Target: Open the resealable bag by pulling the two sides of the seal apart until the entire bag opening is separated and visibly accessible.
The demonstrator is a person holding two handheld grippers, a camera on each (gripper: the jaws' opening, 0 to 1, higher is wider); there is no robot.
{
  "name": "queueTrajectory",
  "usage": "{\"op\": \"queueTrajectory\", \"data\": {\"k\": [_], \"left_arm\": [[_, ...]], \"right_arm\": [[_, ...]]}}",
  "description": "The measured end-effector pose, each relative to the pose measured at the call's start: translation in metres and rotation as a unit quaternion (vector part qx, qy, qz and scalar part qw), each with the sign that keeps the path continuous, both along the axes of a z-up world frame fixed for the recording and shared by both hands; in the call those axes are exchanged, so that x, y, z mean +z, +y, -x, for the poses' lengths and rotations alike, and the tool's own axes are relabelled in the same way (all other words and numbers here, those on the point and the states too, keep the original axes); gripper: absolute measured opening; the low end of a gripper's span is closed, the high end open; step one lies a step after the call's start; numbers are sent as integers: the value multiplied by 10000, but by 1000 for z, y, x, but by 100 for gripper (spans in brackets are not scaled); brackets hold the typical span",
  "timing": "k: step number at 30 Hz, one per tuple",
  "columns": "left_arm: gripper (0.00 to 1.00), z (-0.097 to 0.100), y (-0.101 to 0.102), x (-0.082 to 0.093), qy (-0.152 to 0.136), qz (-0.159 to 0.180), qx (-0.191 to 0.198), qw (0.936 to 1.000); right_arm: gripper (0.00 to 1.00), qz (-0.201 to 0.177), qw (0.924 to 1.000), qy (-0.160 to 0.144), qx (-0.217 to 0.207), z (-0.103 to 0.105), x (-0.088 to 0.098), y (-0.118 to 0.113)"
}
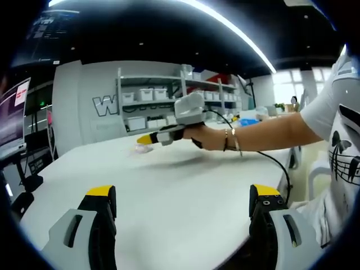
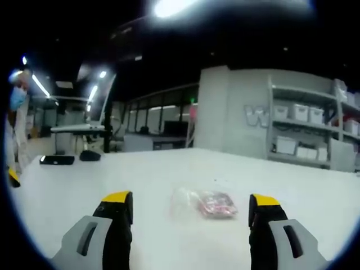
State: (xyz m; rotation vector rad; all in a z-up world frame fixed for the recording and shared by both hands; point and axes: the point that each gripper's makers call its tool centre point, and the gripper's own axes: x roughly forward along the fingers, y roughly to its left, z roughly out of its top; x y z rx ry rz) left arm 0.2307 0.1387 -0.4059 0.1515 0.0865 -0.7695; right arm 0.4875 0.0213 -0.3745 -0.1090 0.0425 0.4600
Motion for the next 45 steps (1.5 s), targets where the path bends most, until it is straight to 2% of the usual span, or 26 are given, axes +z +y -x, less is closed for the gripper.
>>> {"op": "queueTrajectory", "data": {"k": [19, 30, 45], "left_arm": [[97, 2, 1, 7, -80, 24, 5, 10000], [96, 4, -2, 6, -72, 12, -20, 10000], [96, 7, -5, 7, -97, -14, -41, 9999]], "right_arm": [[85, -148, 9996, -184, 125, 35, 15, 2], [85, -209, 9992, -297, 188, 48, 24, -5], [85, -279, 9987, -335, 262, 72, 24, -13]]}}
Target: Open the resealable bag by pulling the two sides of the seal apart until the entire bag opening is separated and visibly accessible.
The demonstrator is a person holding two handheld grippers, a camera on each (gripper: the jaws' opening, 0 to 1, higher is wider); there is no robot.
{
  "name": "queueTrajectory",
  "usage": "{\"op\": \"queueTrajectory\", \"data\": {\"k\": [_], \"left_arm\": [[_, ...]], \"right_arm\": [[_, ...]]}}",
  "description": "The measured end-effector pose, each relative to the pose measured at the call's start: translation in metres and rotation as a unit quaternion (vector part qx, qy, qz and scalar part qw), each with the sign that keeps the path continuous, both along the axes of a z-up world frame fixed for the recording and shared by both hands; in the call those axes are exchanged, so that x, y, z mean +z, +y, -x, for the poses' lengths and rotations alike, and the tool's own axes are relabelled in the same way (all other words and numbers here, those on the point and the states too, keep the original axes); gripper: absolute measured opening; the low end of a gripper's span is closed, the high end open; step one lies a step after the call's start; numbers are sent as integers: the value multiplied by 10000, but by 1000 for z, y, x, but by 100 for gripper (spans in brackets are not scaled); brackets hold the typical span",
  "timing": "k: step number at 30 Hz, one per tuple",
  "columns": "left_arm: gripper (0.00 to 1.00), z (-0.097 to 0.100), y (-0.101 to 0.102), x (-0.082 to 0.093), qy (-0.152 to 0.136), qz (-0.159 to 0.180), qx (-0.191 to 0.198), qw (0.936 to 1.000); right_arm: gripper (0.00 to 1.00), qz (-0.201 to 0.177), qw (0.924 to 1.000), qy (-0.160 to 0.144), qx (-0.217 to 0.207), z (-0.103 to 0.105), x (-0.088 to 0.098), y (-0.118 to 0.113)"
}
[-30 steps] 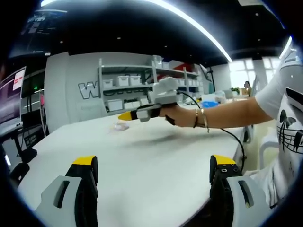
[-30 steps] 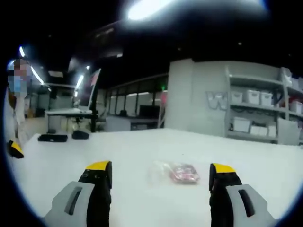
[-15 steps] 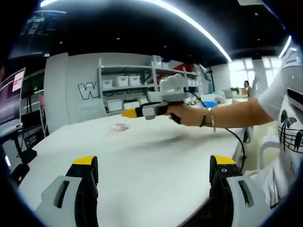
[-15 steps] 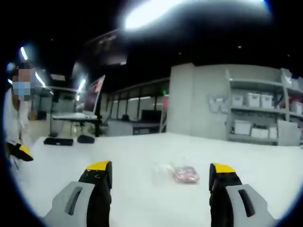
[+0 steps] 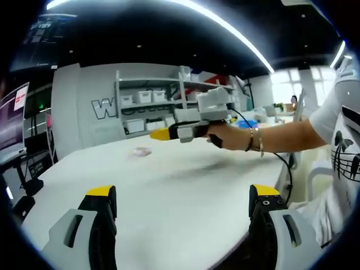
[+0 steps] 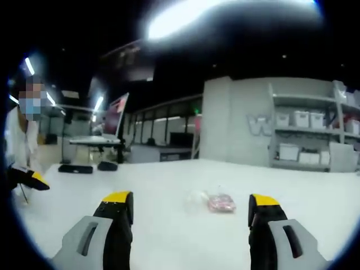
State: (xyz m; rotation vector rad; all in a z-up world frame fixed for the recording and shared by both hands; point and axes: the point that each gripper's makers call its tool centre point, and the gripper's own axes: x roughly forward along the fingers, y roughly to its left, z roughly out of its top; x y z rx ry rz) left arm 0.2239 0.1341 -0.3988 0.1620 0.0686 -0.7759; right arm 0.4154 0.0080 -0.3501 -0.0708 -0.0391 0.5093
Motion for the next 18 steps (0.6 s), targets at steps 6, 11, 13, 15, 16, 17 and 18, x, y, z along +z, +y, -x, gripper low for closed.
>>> {"op": "queueTrajectory", "data": {"k": [6, 11, 13, 15, 16, 17, 18], "left_arm": [[96, 1, -2, 0, -4, 0, -11, 10000], [96, 3, -2, -2, 8, -60, -11, 10000], [96, 3, -2, -1, -1, -38, -14, 10000], [96, 3, -2, 0, -10, -35, -9, 10000], [96, 3, -2, 0, -12, -37, -8, 10000], [96, 3, -2, 0, -12, -35, -9, 10000], [96, 3, -2, 0, -13, -33, -11, 10000]], "right_arm": [[85, -80, 10000, -51, 27, 15, 3, -3], [84, -84, 9999, -70, 57, 23, 2, -5], [84, -84, 9999, -93, 48, 25, 3, -7], [84, -106, 9999, -101, 41, 28, 4, -10], [84, -103, 9999, -113, 42, 30, 5, -11], [84, -91, 9999, -135, 53, 33, 5, -10], [84, -85, 9998, -152, 63, 36, 6, -9]]}}
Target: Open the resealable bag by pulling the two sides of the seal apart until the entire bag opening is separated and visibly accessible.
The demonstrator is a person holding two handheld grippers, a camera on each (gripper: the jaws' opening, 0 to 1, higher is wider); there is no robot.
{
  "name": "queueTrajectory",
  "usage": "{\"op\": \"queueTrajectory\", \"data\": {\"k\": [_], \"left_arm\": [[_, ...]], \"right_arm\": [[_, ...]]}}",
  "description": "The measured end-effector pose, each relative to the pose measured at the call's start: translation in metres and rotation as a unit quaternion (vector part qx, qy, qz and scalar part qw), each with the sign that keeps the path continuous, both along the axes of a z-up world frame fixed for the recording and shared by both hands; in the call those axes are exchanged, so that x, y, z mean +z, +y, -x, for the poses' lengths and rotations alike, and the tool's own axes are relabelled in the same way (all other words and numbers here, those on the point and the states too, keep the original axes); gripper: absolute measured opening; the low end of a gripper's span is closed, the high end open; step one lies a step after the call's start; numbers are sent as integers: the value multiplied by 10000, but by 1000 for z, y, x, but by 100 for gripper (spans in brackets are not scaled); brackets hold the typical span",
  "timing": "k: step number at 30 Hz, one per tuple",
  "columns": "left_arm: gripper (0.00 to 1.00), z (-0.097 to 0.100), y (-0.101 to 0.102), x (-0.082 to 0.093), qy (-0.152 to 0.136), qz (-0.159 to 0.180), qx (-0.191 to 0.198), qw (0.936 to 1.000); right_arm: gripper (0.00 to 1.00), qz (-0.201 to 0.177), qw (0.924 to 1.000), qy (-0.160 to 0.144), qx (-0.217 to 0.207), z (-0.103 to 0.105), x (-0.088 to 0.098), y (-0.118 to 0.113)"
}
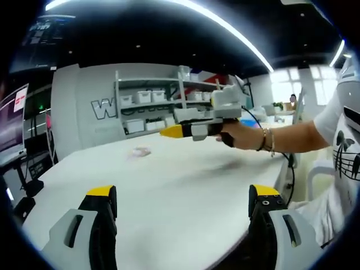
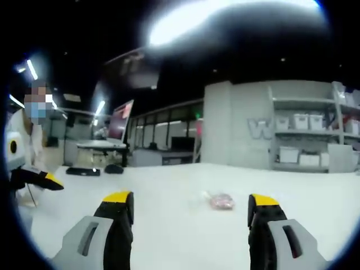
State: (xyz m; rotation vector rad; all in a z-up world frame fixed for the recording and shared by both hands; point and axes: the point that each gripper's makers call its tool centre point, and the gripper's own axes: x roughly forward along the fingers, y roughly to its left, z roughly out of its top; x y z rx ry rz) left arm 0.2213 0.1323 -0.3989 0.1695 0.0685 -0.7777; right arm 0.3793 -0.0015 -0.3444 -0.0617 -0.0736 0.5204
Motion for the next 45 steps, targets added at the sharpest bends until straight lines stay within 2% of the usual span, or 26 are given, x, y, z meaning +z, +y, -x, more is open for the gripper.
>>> {"op": "queueTrajectory", "data": {"k": [14, 20, 34, 41, 45], "left_arm": [[96, 2, 1, 1, -25, 0, 15, 10000], [96, 3, 0, 3, -49, 3, 9, 10000], [95, -2, 9, 4, -35, 126, 127, 9998], [95, -4, 16, 2, -30, 162, 214, 9996], [95, -6, 19, 2, -30, 185, 261, 9995]], "right_arm": [[84, -50, 9999, -99, 1, 21, 2, -12], [84, -82, 9997, -218, -46, 36, 6, -19], [84, -260, 9986, -393, -221, 67, 15, -47], [84, -166, 9975, -580, -369, 87, 17, -62], [84, -284, 9965, -637, -453, 95, 19, -71]]}}
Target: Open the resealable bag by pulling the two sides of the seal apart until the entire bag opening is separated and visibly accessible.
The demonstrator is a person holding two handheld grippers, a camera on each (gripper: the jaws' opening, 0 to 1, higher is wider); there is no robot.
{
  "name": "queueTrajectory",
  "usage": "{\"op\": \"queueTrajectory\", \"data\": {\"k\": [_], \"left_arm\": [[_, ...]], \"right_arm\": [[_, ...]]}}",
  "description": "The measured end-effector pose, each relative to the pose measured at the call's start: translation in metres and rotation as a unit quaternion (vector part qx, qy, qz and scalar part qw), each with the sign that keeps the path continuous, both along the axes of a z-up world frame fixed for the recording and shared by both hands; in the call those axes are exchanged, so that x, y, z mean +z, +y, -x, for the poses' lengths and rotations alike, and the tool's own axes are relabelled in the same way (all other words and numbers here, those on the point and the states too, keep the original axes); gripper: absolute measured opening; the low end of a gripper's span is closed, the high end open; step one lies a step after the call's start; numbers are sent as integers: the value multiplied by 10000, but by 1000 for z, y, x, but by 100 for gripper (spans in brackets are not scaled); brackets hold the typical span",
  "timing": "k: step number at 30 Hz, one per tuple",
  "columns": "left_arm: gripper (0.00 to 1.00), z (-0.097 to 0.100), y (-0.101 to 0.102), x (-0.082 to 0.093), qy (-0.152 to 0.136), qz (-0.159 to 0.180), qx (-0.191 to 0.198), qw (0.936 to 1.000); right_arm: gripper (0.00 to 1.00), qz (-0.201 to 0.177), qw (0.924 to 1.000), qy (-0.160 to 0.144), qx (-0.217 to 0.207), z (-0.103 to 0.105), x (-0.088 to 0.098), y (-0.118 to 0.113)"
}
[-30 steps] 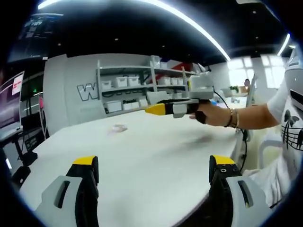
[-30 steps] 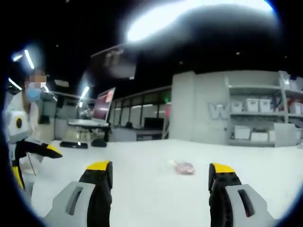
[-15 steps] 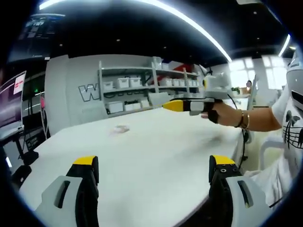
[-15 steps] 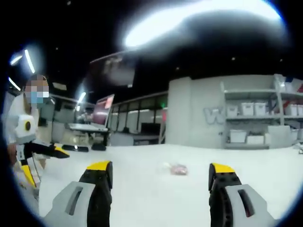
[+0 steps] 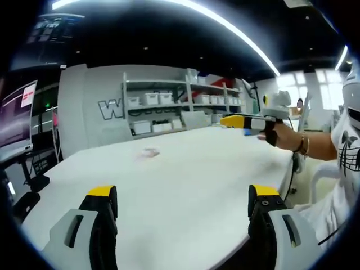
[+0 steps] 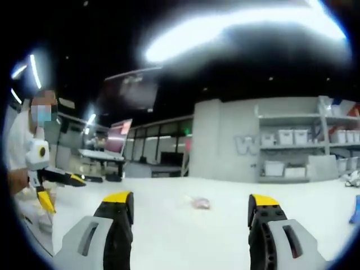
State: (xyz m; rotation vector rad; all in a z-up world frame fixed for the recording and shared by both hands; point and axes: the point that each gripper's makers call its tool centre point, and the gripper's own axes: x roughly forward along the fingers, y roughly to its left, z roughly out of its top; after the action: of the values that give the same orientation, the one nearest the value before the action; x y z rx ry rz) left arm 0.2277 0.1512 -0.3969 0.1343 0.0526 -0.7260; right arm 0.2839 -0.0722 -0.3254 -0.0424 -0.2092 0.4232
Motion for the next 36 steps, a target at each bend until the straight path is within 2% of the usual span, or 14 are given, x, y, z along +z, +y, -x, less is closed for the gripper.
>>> {"op": "queueTrajectory", "data": {"k": [9, 18, 23, 29, 36], "left_arm": [[95, -4, 6, 3, -68, 64, 100, 9999], [95, -8, 14, 3, -136, 103, 262, 9995], [94, -10, 19, 2, -120, 144, 339, 9993], [94, -11, 23, 1, -100, 165, 394, 9990], [94, -11, 27, 3, -121, 232, 447, 9987]], "right_arm": [[84, -129, 9997, -69, -195, 14, -1, -20], [84, -257, 9985, -108, -466, 24, -10, -43], [84, -324, 9980, -105, -539, 30, -14, -50], [84, -330, 9970, -251, -653, 40, -4, -57], [84, -213, 9971, -234, -686, 45, -7, -54]]}}
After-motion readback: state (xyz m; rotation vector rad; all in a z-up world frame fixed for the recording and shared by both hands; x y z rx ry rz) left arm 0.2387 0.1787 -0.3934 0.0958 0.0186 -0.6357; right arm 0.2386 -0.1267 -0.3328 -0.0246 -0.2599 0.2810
